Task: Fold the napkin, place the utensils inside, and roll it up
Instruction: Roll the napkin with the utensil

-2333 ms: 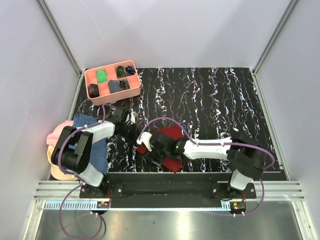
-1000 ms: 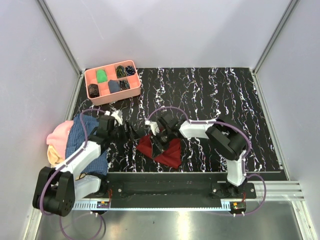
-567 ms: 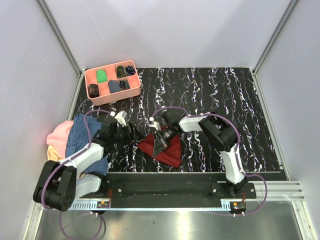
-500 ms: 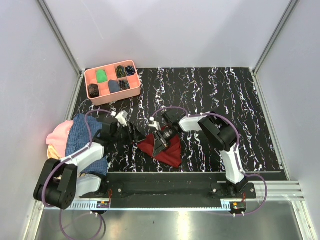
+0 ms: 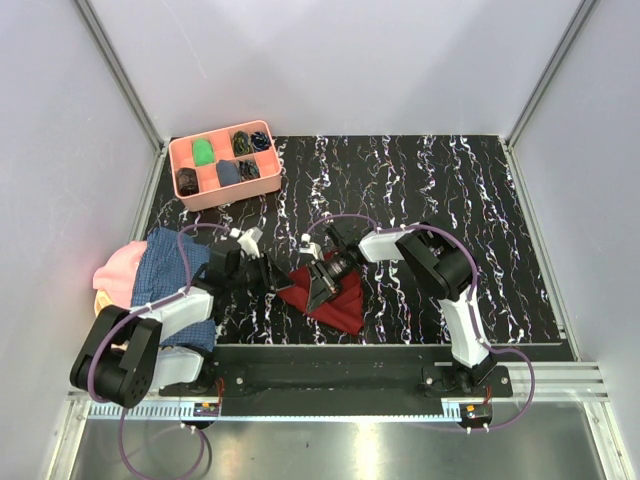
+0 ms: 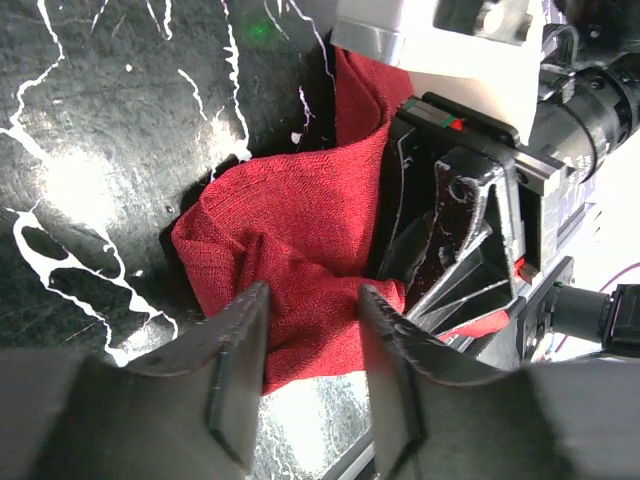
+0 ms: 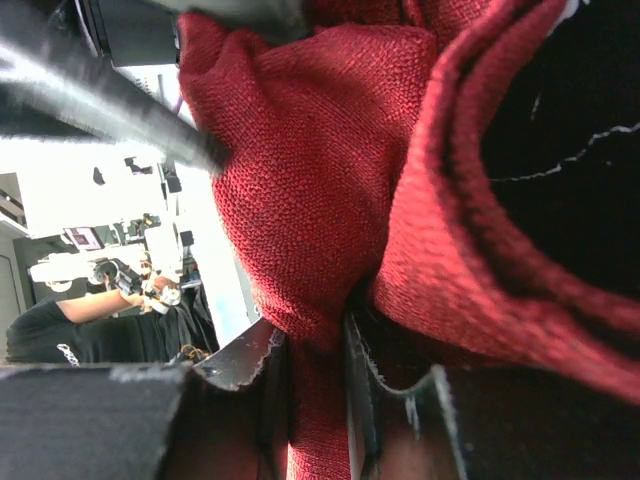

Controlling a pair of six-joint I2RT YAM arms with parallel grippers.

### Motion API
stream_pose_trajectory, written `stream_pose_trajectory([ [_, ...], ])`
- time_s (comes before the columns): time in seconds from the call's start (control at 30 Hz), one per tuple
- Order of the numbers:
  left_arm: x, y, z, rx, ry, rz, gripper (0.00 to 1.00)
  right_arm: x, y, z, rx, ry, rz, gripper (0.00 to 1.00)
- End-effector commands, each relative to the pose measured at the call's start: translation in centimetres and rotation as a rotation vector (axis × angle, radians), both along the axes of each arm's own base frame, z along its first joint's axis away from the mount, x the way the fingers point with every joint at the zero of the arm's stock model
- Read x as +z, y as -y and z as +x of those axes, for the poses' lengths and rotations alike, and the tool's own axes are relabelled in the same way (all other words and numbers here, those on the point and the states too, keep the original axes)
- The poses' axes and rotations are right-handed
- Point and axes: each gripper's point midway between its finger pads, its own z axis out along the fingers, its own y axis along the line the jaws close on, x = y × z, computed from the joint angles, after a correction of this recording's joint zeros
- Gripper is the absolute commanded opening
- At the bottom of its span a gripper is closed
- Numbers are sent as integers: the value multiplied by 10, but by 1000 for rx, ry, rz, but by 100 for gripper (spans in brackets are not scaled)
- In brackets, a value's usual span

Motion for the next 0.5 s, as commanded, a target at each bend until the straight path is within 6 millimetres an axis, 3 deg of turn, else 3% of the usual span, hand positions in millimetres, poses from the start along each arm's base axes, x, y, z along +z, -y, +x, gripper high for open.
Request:
stream_pose_trajectory([
  [0.0, 3, 5, -8, -37, 12, -29, 27, -20, 10, 9, -55, -18, -104, 22],
  [0.07, -1, 0, -9, -14, -2, 0, 14, -19, 10, 11, -61, -9, -105, 27],
  [0.1, -3, -2, -10, -7, -8, 10, 3, -19, 10, 12, -63, -8, -106, 29],
  [0.13, -5, -5, -9, 13, -10, 26, 0, -15, 10, 14, -67, 2, -99, 31],
  [0.3, -13, -15, -10, 95, -75, 62, 0, 1, 9, 20, -82, 39, -78, 49],
  [0.47, -20, -21, -11, 152, -129, 85, 0, 22, 8, 29, -104, 102, -55, 61],
])
